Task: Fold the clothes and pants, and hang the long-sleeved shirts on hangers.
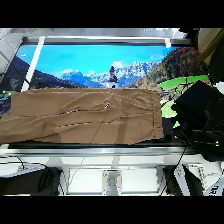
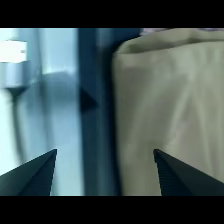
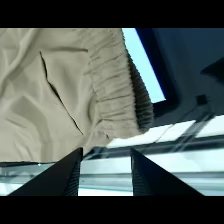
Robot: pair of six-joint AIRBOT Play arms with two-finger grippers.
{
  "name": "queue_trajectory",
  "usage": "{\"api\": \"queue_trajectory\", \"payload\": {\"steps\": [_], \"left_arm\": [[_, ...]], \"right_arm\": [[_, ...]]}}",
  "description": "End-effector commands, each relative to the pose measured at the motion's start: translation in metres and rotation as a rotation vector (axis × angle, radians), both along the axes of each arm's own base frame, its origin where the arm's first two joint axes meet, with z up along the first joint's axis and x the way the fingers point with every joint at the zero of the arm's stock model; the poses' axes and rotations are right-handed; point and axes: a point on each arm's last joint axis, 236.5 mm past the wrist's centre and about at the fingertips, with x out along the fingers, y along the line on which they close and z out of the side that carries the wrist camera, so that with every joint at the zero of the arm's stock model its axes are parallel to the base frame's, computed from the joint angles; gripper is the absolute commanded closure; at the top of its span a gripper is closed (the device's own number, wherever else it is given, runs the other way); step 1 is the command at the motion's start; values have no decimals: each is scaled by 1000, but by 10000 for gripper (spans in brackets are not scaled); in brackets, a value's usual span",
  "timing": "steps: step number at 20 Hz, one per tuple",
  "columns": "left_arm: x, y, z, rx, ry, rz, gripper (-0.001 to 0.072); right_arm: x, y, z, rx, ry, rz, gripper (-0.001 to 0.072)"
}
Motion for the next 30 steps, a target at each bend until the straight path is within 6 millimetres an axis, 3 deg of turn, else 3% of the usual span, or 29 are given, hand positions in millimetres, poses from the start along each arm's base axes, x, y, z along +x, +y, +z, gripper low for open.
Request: {"api": "queue_trajectory", "payload": {"steps": [1,3,5,7,10,15,17,18,20,24,26,30], "left_arm": [[28,-1,-11,6,-61,-2,6],[38,-5,-22,-2,-49,-25,16],[46,-12,-32,-29,-41,-51,131],[51,-17,-39,-45,-37,-66,160],[53,-13,-35,-29,-39,-67,679],[61,-6,-2,16,-73,-101,699],[62,-2,15,61,-83,-103,699],[62,-1,22,79,-87,-104,699],[63,0,32,106,-94,-105,699],[63,-5,37,101,-97,-121,699],[63,-6,37,99,-94,-125,699],[63,-6,37,99,-94,-125,699]], "right_arm": [[7,7,3,46,-31,-25,357],[12,9,8,64,-50,-34,358],[13,10,10,71,-58,-38,358],[15,11,12,81,-67,-42,358],[14,13,13,87,-64,-36,358],[8,14,9,87,-35,-25,357],[-5,15,-5,82,34,-34,354],[-8,19,-13,102,54,-50,267],[-13,30,-31,151,81,-105,230],[0,11,-47,90,61,-211,235],[-11,10,-56,84,133,-220,235],[-12,25,-63,70,163,-154,232]]}}
